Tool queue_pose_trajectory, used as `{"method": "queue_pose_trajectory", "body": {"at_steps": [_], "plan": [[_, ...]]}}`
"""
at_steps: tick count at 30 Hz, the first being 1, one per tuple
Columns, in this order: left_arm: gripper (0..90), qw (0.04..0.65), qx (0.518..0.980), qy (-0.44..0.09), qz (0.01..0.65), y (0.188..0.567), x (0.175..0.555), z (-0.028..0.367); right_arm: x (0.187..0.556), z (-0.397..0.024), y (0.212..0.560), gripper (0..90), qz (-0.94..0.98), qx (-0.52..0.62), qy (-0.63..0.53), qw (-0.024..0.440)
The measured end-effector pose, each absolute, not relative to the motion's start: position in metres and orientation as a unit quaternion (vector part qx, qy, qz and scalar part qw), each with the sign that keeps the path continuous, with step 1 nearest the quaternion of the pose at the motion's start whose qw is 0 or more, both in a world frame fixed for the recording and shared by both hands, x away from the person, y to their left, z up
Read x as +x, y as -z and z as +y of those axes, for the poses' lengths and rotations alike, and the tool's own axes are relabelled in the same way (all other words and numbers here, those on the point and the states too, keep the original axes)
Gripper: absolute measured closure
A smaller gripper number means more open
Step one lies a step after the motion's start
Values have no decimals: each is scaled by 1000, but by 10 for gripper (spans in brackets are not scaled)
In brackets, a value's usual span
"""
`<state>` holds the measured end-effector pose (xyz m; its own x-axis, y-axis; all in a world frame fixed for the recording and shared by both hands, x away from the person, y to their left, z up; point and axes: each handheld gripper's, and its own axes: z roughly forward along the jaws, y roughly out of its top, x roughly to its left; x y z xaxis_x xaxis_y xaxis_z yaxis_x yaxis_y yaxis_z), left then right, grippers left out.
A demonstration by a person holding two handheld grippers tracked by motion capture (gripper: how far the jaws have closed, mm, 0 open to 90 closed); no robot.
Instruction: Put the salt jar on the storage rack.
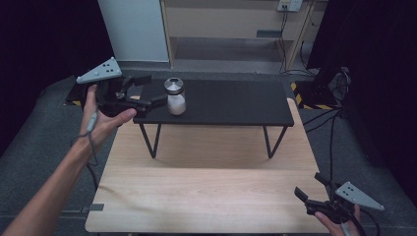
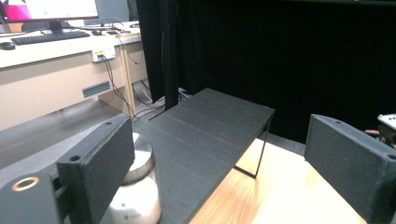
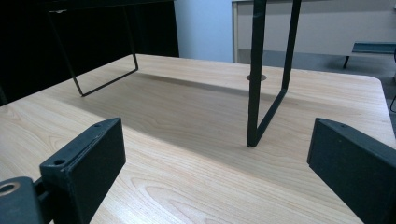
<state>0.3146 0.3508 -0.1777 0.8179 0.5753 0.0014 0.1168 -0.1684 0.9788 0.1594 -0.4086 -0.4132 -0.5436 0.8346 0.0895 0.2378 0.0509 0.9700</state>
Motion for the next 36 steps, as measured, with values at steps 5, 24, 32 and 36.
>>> {"method": "queue_pose_trajectory", "body": {"at_steps": [5, 24, 32, 36], "plan": [[71, 613, 734, -180, 230, 186, 304, 363, 159, -408, 413, 41, 676, 397, -562, 265], [7, 633, 730, -159, 202, 211, 288, 398, 160, -406, 414, 41, 676, 399, -561, 264], [6, 634, 728, -164, 200, 213, 287, 399, 159, -406, 413, 42, 676, 398, -560, 266], [6, 634, 729, -165, 199, 212, 287, 397, 158, -406, 413, 42, 677, 398, -559, 266]]}}
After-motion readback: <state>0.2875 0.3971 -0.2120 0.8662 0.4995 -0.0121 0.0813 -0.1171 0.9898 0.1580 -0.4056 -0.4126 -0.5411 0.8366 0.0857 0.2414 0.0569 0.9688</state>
